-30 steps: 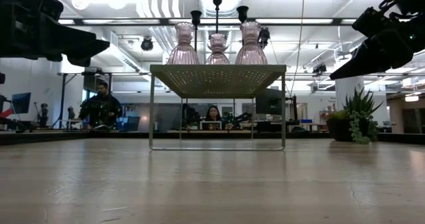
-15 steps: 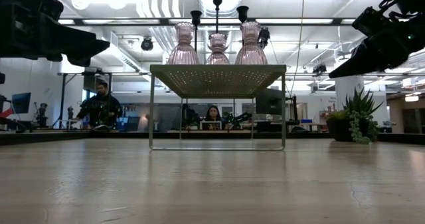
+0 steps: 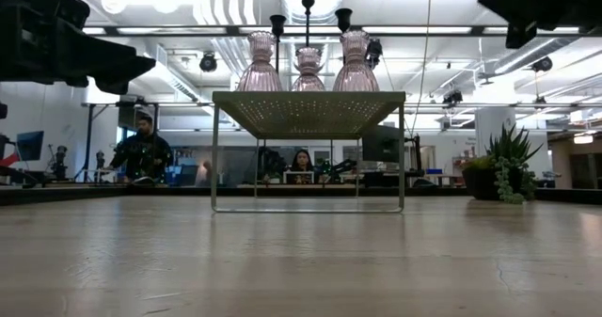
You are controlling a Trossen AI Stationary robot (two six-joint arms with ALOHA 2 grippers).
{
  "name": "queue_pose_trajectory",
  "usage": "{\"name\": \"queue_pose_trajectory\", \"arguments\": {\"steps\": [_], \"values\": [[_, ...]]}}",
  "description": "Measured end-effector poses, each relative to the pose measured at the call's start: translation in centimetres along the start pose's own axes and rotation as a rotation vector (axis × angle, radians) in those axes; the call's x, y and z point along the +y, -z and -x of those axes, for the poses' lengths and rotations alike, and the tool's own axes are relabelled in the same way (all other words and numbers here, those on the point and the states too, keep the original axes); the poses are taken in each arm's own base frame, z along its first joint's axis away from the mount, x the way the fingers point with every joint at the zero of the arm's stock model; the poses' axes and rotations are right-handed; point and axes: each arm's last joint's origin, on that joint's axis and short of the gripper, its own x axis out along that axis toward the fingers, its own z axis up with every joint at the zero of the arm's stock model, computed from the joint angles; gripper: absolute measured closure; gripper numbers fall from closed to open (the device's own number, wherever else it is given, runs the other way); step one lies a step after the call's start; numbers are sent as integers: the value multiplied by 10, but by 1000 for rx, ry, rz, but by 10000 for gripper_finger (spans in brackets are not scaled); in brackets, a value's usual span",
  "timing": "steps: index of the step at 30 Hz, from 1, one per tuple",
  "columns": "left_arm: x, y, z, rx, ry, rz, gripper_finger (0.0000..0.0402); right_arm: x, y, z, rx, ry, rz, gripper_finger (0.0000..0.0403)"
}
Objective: Pick & Place candle stick holders
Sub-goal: Return to home position
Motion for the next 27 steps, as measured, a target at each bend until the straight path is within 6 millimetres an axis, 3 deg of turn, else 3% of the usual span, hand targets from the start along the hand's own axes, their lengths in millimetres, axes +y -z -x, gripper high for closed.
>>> {"name": "queue_pose_trajectory", "arguments": {"steps": [3,14,27], "values": [[0,0,0,0,0,0,165,1,5,2,-9,-57,16,394],[0,0,0,0,0,0,165,6,65,-1,91,-148,4,394],[0,0,0,-5,-1,0,165,6,71,-1,144,-155,18,394]]}}
